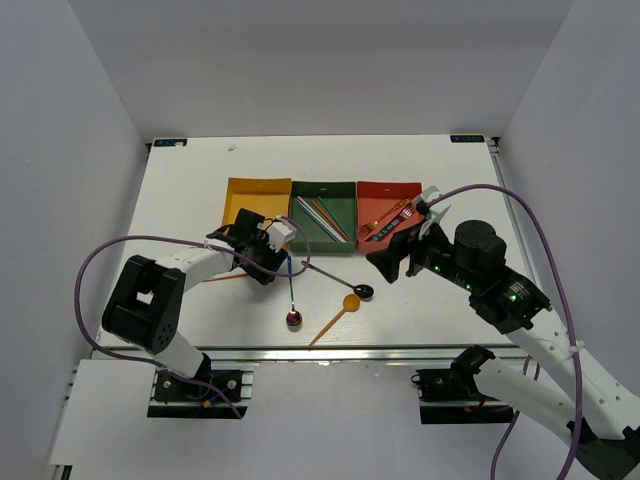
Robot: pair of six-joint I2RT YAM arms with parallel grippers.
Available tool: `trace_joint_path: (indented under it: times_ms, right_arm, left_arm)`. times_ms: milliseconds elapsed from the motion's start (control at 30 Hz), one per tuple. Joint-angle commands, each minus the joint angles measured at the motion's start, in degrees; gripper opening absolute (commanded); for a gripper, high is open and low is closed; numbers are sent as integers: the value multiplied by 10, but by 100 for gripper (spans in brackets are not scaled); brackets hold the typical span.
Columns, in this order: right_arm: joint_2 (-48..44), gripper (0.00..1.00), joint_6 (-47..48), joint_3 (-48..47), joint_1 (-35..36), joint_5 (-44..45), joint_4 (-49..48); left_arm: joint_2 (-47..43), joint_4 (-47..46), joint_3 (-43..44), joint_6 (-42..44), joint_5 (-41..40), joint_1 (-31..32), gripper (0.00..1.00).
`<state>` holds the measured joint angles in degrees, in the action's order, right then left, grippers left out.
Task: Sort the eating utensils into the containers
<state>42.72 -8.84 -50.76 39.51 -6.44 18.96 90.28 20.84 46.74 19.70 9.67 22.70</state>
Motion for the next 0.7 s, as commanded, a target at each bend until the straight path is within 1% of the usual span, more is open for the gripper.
trace_joint_path:
  times_ms: [0,100,167,267,333,367,433,467,500,633,667]
  right_arm:
    - [-11,89,-2,-9,2,-4,-24]
    - [-12,89,-3,-12,2,-4,-21]
    - [-15,89,-4,-11,2,-3,-21]
    - [-18,89,-4,-9,2,-1,-21]
    - [-18,89,-5,-10,2,1,-21]
    - [-17,89,-4,-11,2,2,-22]
    - [-14,89,-5,-14,2,2,-22]
    - [-13,89,-5,-14,2,3,-22]
    - [-12,89,-5,-14,2,3,-23]
    - [-10,89,-7,-16,2,6,-23]
    - [-10,89,-7,-17,2,8,-22]
  left_arm:
    - [2,29,-24,-31,-10,16,58]
    - [21,36,-21,-36,3,19,52]
    - [37,45,-11,-35,10,19,45]
    - [49,47,-8,-34,17,19,41]
    - [50,47,-7,-33,23,19,25]
    - [46,46,-7,-33,22,19,21]
    - [39,44,-10,-32,18,20,19]
    - [31,44,-10,-34,15,23,15]
    - [25,43,-12,-35,6,25,0]
    - [5,54,-7,-34,-6,45,0]
    - [3,69,-3,-33,-7,54,0]
